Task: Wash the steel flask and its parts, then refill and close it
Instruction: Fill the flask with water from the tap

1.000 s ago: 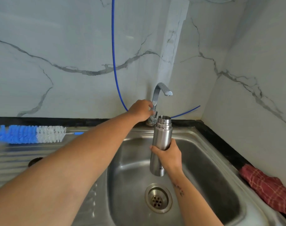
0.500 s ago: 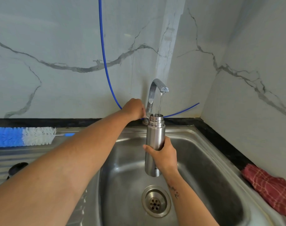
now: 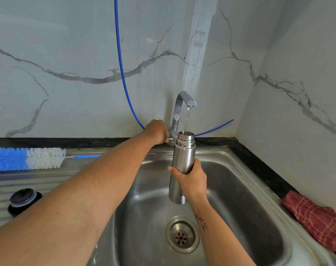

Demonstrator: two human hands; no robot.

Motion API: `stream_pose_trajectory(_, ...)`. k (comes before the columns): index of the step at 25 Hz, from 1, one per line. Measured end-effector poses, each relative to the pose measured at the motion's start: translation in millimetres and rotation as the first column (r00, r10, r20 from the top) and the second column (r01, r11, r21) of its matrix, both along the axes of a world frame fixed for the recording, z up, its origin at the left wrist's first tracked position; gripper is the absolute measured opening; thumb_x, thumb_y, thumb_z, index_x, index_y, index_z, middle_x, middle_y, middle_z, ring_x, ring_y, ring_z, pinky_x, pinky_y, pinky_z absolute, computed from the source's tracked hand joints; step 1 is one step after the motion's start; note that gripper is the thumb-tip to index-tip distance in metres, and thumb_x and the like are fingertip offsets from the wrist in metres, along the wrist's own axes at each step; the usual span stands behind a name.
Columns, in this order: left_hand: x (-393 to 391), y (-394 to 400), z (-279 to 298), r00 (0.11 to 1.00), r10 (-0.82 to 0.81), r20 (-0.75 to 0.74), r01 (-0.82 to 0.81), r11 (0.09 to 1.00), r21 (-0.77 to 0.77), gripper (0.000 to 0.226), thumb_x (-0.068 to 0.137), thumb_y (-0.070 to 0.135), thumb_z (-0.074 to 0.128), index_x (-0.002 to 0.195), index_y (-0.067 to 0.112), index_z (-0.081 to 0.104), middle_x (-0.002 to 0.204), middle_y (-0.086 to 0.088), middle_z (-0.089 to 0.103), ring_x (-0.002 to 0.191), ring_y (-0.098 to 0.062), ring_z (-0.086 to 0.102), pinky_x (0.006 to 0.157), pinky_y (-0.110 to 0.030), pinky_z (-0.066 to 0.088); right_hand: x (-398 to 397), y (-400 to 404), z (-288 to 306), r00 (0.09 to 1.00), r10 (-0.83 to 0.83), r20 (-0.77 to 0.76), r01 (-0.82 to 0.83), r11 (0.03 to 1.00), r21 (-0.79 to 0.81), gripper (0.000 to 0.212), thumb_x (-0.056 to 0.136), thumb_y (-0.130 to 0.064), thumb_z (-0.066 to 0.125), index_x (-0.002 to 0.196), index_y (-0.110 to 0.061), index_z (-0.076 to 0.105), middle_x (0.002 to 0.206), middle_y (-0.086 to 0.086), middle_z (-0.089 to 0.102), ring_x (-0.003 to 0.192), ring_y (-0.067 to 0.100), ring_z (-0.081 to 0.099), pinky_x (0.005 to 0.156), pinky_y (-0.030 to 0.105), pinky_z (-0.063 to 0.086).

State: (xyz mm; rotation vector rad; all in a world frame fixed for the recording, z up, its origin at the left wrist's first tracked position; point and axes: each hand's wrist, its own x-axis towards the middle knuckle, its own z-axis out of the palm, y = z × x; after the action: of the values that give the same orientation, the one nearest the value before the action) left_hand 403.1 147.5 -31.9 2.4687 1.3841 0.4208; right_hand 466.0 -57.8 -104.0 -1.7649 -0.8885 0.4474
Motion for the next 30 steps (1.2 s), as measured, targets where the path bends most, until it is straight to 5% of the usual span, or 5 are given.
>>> stream_pose_trajectory(24, 0.0, -4.6, 0.9, 0.999, 0.002, 0.036, 0.0, 0.999, -0.04, 0.02, 0.079, 0.019, 0.085, 0.091, 0.004, 0.078, 0.09, -0.011, 0.076, 0.091, -0.028, 0.072, 0.094, -0.043, 0.056, -2.7, 1.7, -2.0, 1.0, 0.009, 0.008, -0.008, 1.0, -0.016, 0.065, 0.075, -0.041, 0.088, 0.127, -0.029, 0.05, 0.111, -0.01, 0.065, 0.1, 0.013, 0.065, 0.094, 0.043, 0.058)
stream_pose_trajectory(27, -2.9, -1.9, 1.3, 0.999, -0.018, 0.044, 0.021, 0.997, -0.079, 0.008, 0.085, 0.01, 0.077, 0.081, 0.003, 0.076, 0.082, -0.008, 0.076, 0.081, -0.024, 0.074, 0.084, -0.037, 0.061, -2.9, 1.5, -1.5, 1.0, 0.01, 0.005, -0.01, 1.0, -0.02, 0.064, 0.076, -0.04, 0.088, 0.126, -0.028, 0.05, 0.111, -0.01, 0.065, 0.1, 0.013, 0.065, 0.094, 0.043, 0.058)
stream_pose_trajectory(30, -6.8, 0.1, 2.6, 0.997, -0.041, 0.07, 0.048, 0.993, -0.106, 0.022, 0.093, 0.001, 0.061, 0.077, 0.013, 0.07, 0.073, -0.001, 0.071, 0.065, -0.013, 0.067, 0.06, -0.021, 0.057, -2.8, 1.7, -1.7, 1.0, 0.007, 0.005, -0.007, 1.0, -0.018, 0.062, 0.076, -0.04, 0.088, 0.124, -0.029, 0.05, 0.108, -0.011, 0.064, 0.098, 0.012, 0.065, 0.092, 0.041, 0.058)
